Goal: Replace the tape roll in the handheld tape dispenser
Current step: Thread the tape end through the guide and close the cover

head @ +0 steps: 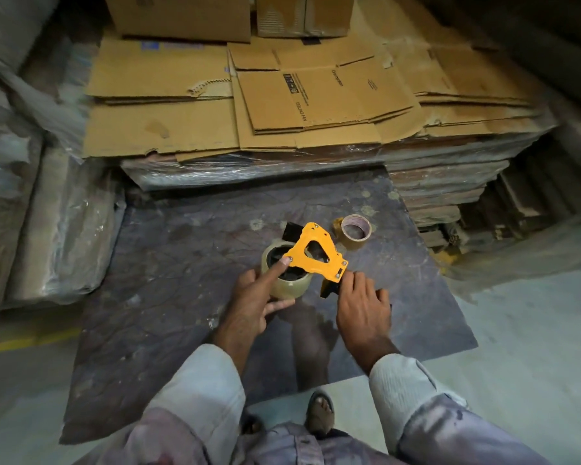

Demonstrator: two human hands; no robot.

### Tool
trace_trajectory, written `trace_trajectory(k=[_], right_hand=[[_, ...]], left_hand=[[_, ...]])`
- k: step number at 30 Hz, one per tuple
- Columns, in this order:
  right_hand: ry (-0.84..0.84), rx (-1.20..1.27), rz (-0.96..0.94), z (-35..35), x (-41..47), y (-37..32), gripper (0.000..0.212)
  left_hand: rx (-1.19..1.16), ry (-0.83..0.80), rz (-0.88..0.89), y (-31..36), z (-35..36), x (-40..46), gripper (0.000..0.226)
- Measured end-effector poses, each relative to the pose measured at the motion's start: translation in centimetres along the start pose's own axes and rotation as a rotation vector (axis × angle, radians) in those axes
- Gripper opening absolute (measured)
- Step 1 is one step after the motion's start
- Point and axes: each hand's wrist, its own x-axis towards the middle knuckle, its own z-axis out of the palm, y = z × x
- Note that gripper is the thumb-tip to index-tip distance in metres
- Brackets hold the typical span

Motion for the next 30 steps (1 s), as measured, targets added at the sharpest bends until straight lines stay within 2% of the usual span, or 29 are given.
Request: trace_trajectory(k=[3, 7, 9, 11, 14, 16, 20, 25, 27, 30], right_hand=[[-0.127, 0.151, 0.107, -0.4, -0.8, -1.1, 0.016], [-0.209, 0.525, 0.337, -2.2, -1.1, -2.4, 0.031], [-0.251, 0.638, 0.396, -3.0, -0.8, -2.7, 0.032], [-0.340, 0.825, 0.474, -3.5, -0.8, -2.8, 0.029], [-0.476, 1.316, 0.624, -4.0, -1.6, -2.8, 0.015], [-0.551, 1.487, 0.698, -4.5, -2.1, -2.7, 0.010], [-0.676, 1.646, 0.811, -5.5, -3.2, -2.6, 0.020], [-0.775, 1.745, 0.813, -5.8, -4.5, -2.4, 0.024], [-0.794, 1.768, 0.795, -5.9, -4.8, -2.4, 0.023], [-0.786, 1.761, 0.784, -5.7, -5.2, -2.5, 0.021]], left_hand=[[0.137, -0.025, 0.082, 1.3, -0.7, -0.9, 0.052], [0.156, -0.250, 0.140, 4.6, -0.9, -2.5, 0.051], [0.174, -0.226, 0.181, 6.1, -0.9, -2.5, 0.052], [0.175, -0.130, 0.213, 6.6, -1.5, -1.7, 0.045], [0.182, -0.085, 0.036, 5.6, -3.3, -0.4, 0.055], [0.293, -0.140, -0.109, 4.3, -4.2, -0.4, 0.069], [0.361, -0.248, -0.228, 3.1, -4.2, -0.3, 0.084], [0.348, -0.277, -0.217, 3.7, -3.0, 0.6, 0.086], [0.369, -0.275, -0.194, 4.1, -2.4, 0.6, 0.080], [0.378, -0.217, -0.110, 4.4, -1.6, 0.5, 0.048]])
